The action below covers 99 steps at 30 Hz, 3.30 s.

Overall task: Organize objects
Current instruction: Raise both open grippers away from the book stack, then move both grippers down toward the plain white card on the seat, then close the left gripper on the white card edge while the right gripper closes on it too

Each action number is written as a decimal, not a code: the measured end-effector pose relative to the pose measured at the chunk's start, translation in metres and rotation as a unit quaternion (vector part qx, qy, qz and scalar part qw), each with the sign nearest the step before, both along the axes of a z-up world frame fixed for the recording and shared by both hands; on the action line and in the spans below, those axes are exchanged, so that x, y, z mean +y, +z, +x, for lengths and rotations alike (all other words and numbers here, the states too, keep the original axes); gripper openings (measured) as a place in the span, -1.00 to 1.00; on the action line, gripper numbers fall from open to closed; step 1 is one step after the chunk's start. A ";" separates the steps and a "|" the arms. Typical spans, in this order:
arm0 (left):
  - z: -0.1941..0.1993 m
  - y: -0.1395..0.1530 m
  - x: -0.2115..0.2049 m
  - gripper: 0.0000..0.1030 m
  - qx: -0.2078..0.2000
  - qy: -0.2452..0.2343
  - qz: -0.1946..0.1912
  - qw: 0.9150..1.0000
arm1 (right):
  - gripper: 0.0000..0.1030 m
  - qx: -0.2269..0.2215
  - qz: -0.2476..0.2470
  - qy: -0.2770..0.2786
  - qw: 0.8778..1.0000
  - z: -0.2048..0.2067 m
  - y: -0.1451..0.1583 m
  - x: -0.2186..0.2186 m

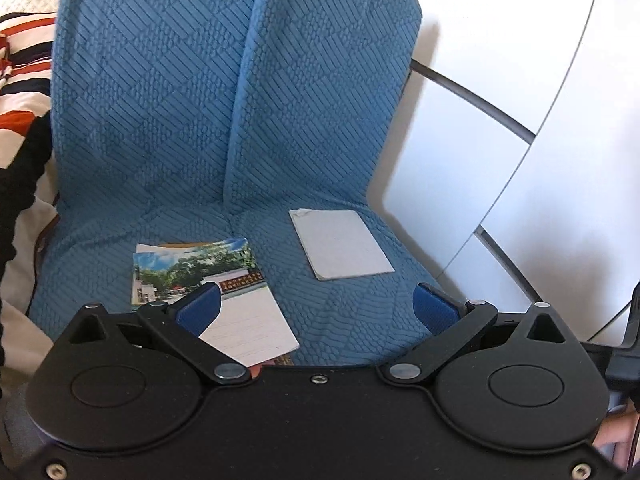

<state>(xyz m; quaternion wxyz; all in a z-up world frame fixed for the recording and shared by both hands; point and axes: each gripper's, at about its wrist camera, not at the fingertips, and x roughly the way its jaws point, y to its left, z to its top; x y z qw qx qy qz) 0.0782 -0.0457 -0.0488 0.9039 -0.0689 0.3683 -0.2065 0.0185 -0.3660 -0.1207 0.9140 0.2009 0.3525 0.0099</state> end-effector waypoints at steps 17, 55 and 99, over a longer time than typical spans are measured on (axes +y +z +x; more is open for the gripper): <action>0.050 -0.038 -0.047 0.99 0.007 -0.004 0.003 1.000 | 0.72 0.001 -0.022 -0.025 0.999 0.032 -0.026 -0.031; 0.252 -0.218 -0.127 -0.17 0.207 -0.040 -0.102 0.972 | 0.42 0.071 0.101 -0.124 0.985 0.219 -0.150 -0.127; 0.301 -0.304 -0.132 -0.97 0.361 -0.017 -0.207 0.909 | 0.45 0.081 0.375 -0.156 0.910 0.236 -0.196 -0.154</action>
